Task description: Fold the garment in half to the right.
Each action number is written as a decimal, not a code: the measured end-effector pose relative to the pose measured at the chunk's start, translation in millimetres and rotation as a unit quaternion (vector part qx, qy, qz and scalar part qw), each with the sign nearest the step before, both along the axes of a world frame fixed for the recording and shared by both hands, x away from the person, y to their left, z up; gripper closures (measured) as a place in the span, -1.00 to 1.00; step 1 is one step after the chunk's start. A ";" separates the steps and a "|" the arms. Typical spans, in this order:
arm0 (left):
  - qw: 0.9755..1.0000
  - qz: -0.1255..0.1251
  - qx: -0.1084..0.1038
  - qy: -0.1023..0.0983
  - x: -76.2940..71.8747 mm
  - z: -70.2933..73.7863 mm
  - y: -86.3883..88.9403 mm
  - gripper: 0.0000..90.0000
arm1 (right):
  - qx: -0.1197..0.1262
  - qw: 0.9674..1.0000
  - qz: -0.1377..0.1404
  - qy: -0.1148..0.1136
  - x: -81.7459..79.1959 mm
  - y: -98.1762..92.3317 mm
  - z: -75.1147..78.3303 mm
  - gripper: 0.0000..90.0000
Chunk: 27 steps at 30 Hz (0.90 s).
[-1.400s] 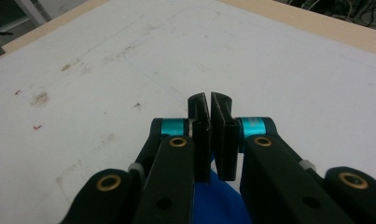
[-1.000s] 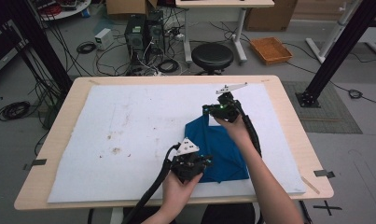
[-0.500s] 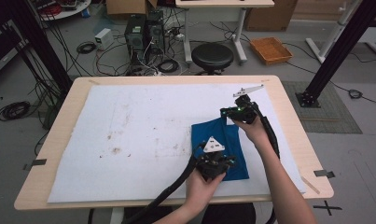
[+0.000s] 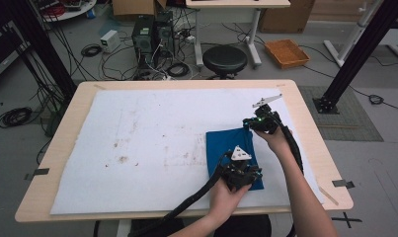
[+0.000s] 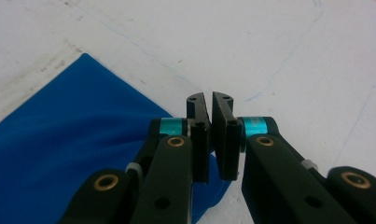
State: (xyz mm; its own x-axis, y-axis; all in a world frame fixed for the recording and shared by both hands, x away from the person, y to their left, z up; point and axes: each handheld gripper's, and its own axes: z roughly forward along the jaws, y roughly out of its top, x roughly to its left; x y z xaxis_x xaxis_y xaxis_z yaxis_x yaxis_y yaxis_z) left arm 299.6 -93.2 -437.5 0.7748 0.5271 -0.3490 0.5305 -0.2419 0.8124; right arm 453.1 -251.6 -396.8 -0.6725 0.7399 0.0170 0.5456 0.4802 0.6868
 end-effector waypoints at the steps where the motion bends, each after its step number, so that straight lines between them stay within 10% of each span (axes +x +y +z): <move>1: 1.000 -0.004 -0.006 -0.001 -0.8 0.1 -0.2 0.57 | -0.004 1.000 -0.002 -0.001 0.2 1.0 -0.6 0.87; 9: 0.999 -0.028 -0.020 -0.029 -8.8 15.0 21.1 0.17 | -0.010 0.998 -0.067 -0.006 -2.5 -9.1 3.4 0.50; 19: 0.998 0.022 -0.004 -0.061 -8.3 37.3 113.4 0.16 | 0.053 0.993 -0.102 0.002 -31.8 -20.9 -6.1 0.49; 27: 0.994 0.093 -0.004 -0.055 -5.5 37.0 186.0 0.15 | 0.072 0.991 -0.109 0.034 -24.7 -16.0 -26.4 1.00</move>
State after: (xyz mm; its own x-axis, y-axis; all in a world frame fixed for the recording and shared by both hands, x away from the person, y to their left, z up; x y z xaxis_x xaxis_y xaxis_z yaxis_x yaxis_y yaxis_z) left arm 294.1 92.7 -400.5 0.6985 0.6618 -0.2722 0.4730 -0.1417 0.8696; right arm 428.4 -267.5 -423.1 -0.4905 0.8540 0.1734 0.6736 0.2452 0.6972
